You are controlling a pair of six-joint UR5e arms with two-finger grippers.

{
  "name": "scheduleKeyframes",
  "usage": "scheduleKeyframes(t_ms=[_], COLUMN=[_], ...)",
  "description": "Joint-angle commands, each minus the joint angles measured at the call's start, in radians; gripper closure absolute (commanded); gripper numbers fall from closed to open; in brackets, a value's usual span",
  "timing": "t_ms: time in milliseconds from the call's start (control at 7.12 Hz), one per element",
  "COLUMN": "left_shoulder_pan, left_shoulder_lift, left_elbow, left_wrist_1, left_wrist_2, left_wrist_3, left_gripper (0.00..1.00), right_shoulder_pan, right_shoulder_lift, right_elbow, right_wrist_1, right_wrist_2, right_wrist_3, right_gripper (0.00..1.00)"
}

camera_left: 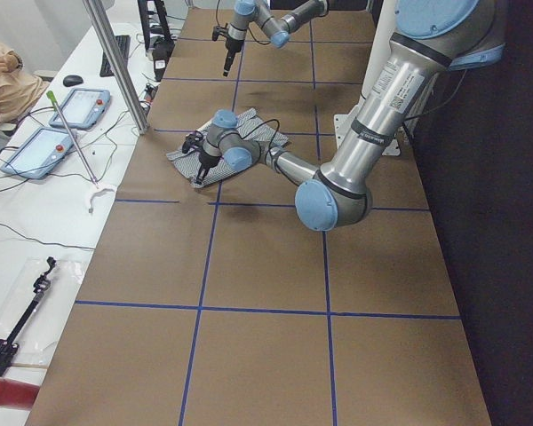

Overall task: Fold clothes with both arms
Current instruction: 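Grasp the side edge with the left gripper and fold it toward the middle, then move the right gripper to the shirt's collar edge nearest it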

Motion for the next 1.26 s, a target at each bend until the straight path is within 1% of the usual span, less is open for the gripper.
scheduleKeyframes(t_ms=[0, 140, 281, 421, 562, 702, 843, 983, 1124], left_shoulder_pan=[-0.051, -0.057, -0.059, -0.086, -0.149, -0.183, -0.183, -0.183, -0.183], left_shoulder_lift=[-0.111, -0.109, -0.102, -0.104, -0.104, -0.083, -0.067, -0.066, -0.066], left_elbow=[0.227, 0.226, 0.22, 0.219, 0.219, 0.196, 0.177, 0.176, 0.176], left_wrist_1=[-0.113, -0.115, -0.124, -0.144, -0.152, -0.155, -0.155, -0.155, -0.155], left_wrist_2=[0.05, 0.049, 0.049, 0.032, -0.094, -0.158, -0.159, -0.159, -0.159], left_wrist_3=[0.052, 0.078, 0.125, 0.192, 0.281, 0.358, 0.359, 0.354, 0.353], left_gripper=[1.0, 1.0, 0.01, 0.0, 0.0, 0.0, 0.0, 0.0, 0.0], right_shoulder_pan=[-0.001, -0.001, -0.007, -0.013, -0.041, -0.079, -0.108, -0.131, -0.159], right_shoulder_lift=[0.001, 0.003, 0.007, 0.018, 0.067, 0.186, 0.299, 0.357, 0.407], right_elbow=[0.0, 0.0, -0.002, -0.006, -0.049, -0.15, -0.283, -0.397, -0.495], right_wrist_1=[0.0, 0.0, 0.0, 0.002, 0.006, 0.009, 0.044, 0.151, 0.223], right_wrist_2=[0.0, -0.002, -0.002, -0.002, -0.021, -0.093, -0.156, -0.179, -0.243], right_wrist_3=[0.007, 0.01, 0.015, 0.042, 0.191, 0.296, 0.391, 0.48, 0.539], right_gripper=[0.0, 0.0, 0.0, 0.0, 0.04, 0.13, 0.21, 0.3, 0.34])
